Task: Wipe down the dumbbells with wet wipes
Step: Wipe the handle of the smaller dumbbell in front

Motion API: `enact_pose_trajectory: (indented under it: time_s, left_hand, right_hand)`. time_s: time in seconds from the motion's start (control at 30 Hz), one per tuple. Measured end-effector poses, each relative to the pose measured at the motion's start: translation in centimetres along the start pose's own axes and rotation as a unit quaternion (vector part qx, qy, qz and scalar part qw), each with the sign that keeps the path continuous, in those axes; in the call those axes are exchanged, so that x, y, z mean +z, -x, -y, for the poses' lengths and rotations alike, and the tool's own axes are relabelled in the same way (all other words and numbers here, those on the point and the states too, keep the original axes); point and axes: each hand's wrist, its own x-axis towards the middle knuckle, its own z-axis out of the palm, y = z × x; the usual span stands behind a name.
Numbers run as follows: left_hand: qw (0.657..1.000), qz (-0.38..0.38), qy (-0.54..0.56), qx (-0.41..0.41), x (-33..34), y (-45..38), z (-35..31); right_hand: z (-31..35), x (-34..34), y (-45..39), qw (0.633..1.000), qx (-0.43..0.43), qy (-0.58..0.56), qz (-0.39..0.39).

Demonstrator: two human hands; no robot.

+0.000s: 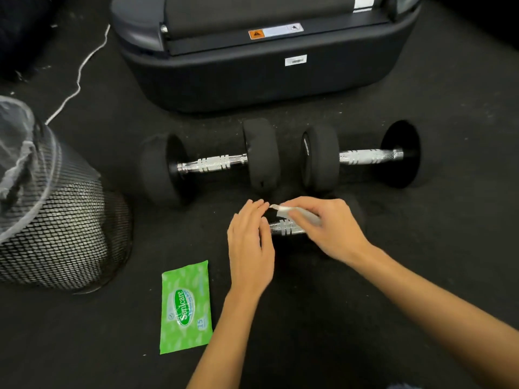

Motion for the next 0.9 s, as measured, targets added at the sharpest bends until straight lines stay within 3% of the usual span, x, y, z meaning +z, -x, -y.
enact_pose_trajectory:
  time_s: [0.1, 0.17, 0.27, 0.4, 0.5, 0.63, 0.9]
  left_hand:
    - [0.996, 0.042, -0.084, 0.008, -0.2, 0.8, 0.8]
    - [0.983, 0.062, -0.17, 0.036, -0.5, 1.4, 1.4]
    - [0.962, 0.084, -0.252, 0.064, -0.9, 1.4, 2.1]
    - [0.957, 0.105, -0.261, 0.066, -1.2, 1.5, 2.6]
    - [0.957, 0.117, -0.259, 0.063, -1.4, 1.6, 2.4]
    - [0.953, 0.114, -0.274, 0.063, -1.3, 1.5, 2.5]
    - [0.968, 0.1, -0.228, 0.045, -0.9, 1.6, 2.3]
  right_hand:
    - [-0.6, 1.7, 0.1, 0.983, -0.068, 0.168, 0.007]
    - [-1.1, 3.0, 0.0, 0.973, -0.087, 0.211, 0.031]
    - [-1.0, 5.0, 0.2, 0.974, -0.105, 0.178, 0.092]
    - [-2.8, 4.5, 1.9, 0.973, -0.146, 0.163, 0.068]
    - [-2.9, 4.2, 1.3, 0.982, -0.112, 0.141, 0.062]
    - [-1.7, 5.6, 0.3, 0.98, -0.121, 0.116, 0.107]
    - [-2.9, 6.1, 0.5, 0.993, -0.066, 0.083, 0.052]
